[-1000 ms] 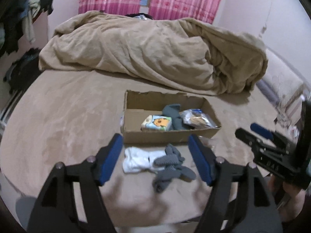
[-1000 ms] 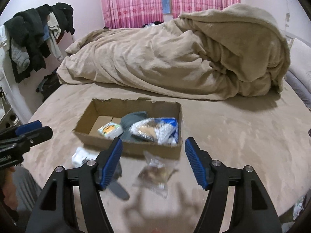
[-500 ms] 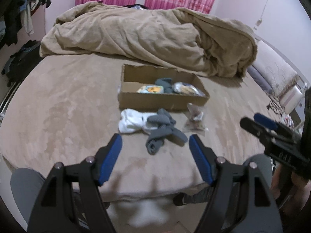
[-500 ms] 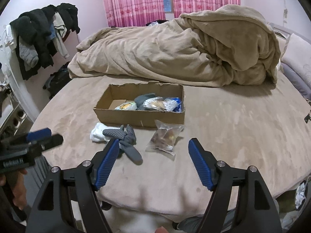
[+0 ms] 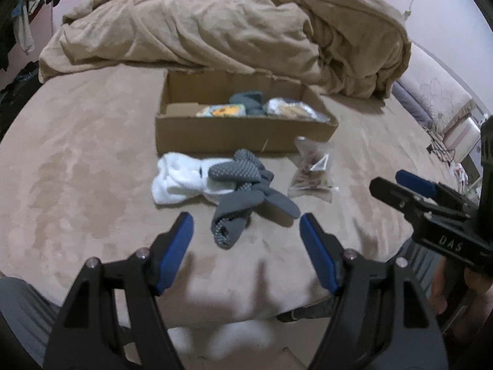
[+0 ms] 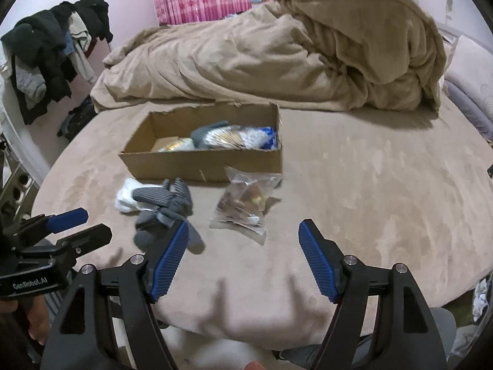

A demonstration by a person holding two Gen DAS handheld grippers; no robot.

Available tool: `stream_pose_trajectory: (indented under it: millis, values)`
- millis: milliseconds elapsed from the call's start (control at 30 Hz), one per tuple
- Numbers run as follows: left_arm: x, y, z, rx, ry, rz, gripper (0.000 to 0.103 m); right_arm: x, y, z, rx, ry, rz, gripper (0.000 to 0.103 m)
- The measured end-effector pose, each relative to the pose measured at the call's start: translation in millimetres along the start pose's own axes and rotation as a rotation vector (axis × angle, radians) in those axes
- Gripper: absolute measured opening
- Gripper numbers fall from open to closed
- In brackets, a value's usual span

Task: Organize objects
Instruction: 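Withdraw both tools and move toward the grey gloves and snack bag, then grasp the dotted grey glove with the left tool while the right tool grasps the snack bag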

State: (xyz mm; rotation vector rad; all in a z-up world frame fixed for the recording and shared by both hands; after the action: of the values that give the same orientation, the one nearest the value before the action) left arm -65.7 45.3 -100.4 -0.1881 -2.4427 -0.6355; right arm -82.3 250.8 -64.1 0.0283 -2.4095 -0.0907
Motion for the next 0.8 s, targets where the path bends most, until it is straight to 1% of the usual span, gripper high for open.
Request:
stream_pose_trajectory:
  millis: [167,200,467,533,600,733,800]
  values:
    - [-4,-5,28,0.027,-0.037,0.022,0.073,1,3,24,-0.003,-0.014,-0.003,0.077]
    - [-5,-6,32,0.042,-0.040,0.034,0.073,1,5,31,-0.003,-0.023,-0.001,0.077]
    - [-6,-14,55,0.062,-0.053,0.065,0.072,4,5,57,0.012,-0.046,-0.007,0.077]
    - [-6,-16,61,0.067,-0.063,0.075,0.068,5,3,63,0.017,-0.053,-0.013,0.077]
    - [-7,-17,67,0.068,-0.072,0.082,0.060,7,1,69,0.024,-0.058,-0.016,0.077]
    - [-10,-19,76,0.067,-0.087,0.084,0.053,11,-1,82,0.049,-0.078,0.002,0.077]
    - [-10,-19,78,0.053,-0.088,0.079,0.043,13,-3,92,0.056,-0.099,0.019,0.082]
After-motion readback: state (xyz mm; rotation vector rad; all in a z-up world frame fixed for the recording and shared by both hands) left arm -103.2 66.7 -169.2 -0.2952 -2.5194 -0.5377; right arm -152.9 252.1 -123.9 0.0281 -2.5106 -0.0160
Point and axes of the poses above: each gripper's, at about its wrist camera, not at the fingertips, and z roughly the way its jaws point, y to its right, x to its top, the point moved 2 cm from there along z, roughly the way its jaws point, and after that the axes turned 14 degrees about -x, right-handed, at the moved point
